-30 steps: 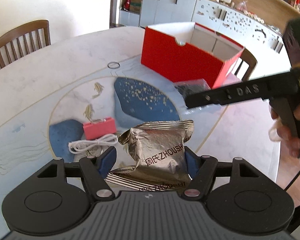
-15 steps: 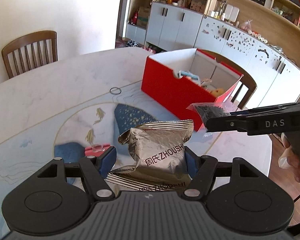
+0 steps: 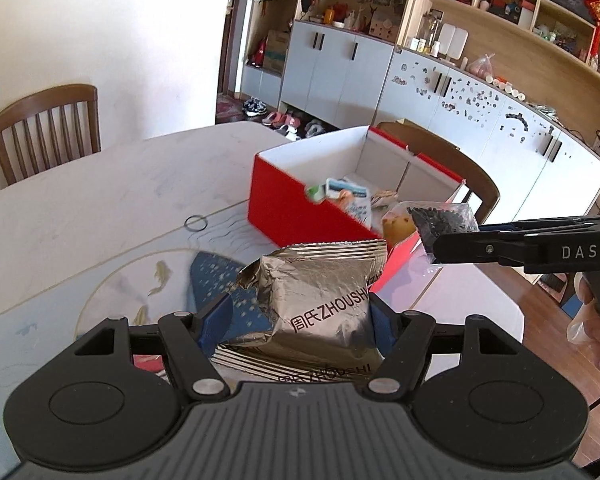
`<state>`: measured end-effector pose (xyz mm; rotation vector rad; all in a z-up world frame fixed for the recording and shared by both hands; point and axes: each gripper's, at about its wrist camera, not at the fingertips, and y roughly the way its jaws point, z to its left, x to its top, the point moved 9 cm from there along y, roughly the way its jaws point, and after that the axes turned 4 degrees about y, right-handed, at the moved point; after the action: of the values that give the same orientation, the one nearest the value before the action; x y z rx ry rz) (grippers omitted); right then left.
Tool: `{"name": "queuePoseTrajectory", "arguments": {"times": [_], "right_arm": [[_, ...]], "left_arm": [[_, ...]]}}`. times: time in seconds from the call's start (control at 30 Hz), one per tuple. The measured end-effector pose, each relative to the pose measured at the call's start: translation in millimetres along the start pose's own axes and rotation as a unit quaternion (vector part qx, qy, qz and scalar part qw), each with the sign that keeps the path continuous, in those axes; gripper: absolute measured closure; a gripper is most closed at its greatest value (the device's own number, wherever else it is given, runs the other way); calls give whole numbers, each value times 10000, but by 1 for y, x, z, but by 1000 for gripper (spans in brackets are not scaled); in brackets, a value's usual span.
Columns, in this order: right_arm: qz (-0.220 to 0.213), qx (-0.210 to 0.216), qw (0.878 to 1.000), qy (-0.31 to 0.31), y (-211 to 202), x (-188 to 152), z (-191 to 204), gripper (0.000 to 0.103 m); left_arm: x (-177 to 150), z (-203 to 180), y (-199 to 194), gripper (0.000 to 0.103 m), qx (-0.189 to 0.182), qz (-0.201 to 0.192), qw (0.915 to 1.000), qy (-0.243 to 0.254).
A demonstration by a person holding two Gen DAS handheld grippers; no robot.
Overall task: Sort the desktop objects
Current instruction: 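Carry the silver bag and black bag into the red box with both grippers, then lower both grippers into the box and open them to drop the bags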
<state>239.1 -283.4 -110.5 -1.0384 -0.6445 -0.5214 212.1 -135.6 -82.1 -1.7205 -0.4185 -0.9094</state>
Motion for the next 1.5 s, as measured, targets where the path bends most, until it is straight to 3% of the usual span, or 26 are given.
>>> {"name": "queuePoseTrajectory", "arguments": {"times": [0.8,1.2,1.5], "right_arm": [[-222,-380,9988,-195,-1,56,-103,55],[-83,-618,9976,-302,28,80,-149,55],[279,-660,9966,-411,69,82,-172,55]], "left_arm": [[94,-75,79,33,58,-281,9982,519],[127,-78,140,33,285,40,9971,708],[126,-81,189,33,438,499,9934,933]]}}
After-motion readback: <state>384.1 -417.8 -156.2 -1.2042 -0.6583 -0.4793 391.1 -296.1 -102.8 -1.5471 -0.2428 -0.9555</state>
